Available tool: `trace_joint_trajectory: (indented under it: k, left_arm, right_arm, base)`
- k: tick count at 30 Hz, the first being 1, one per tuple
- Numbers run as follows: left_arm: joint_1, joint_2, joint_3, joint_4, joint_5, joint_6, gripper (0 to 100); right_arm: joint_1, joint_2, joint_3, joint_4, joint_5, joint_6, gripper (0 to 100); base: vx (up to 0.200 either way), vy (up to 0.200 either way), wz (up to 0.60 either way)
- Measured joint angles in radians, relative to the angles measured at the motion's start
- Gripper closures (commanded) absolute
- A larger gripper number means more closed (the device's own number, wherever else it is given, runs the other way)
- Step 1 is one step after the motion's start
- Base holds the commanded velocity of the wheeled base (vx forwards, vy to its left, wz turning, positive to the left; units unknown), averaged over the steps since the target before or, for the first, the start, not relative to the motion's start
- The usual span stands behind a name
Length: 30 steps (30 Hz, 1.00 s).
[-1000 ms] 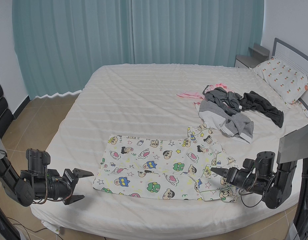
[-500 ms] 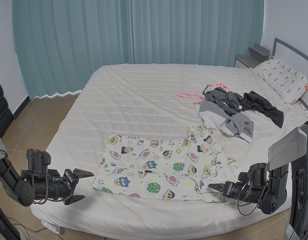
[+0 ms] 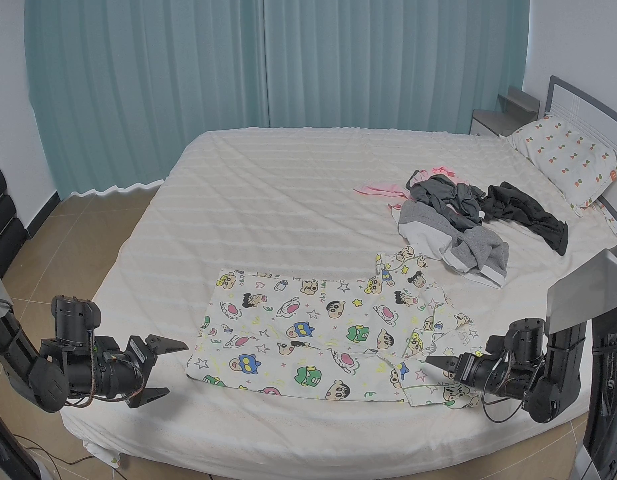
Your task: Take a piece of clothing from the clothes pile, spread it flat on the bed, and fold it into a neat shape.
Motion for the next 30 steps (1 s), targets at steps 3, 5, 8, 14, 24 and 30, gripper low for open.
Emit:
trace_joint_trajectory:
  k: [3, 5, 8, 14, 24, 30]
  left_arm:
    - [0.000, -0.014, 0.001, 0.001, -0.003, -0.013, 0]
    - [0.001, -0.024, 0.001, 0.001, -0.005, -0.017, 0]
    - [0.001, -0.030, 0.001, 0.001, -0.007, -0.017, 0]
    - [0.000, -0.036, 0.001, 0.001, -0.007, -0.015, 0]
    - [0.000, -0.032, -0.002, 0.001, -0.006, -0.009, 0]
    - [0.000, -0.020, -0.008, -0.010, -0.002, -0.008, 0]
  right_arm:
    - [0.003, -0.038, 0.007, 0.000, 0.000, 0.003, 0]
    - [0.005, -0.071, 0.013, 0.000, -0.001, 0.005, 0]
    - [0.007, -0.097, 0.016, 0.000, -0.002, 0.005, 0]
    - [0.005, -0.121, 0.017, 0.000, -0.003, 0.005, 0]
    - [0.006, -0.125, 0.016, 0.000, -0.002, 0.005, 0]
    - [0.003, -0.123, 0.011, 0.000, -0.002, 0.005, 0]
  base:
    - [0.200, 0.000, 0.00]
    - [0.200, 0.000, 0.00]
    - [0.200, 0.000, 0.00]
    - [0.200, 0.000, 0.00]
    - [0.020, 0.000, 0.00]
    - [0.000, 0.000, 0.00]
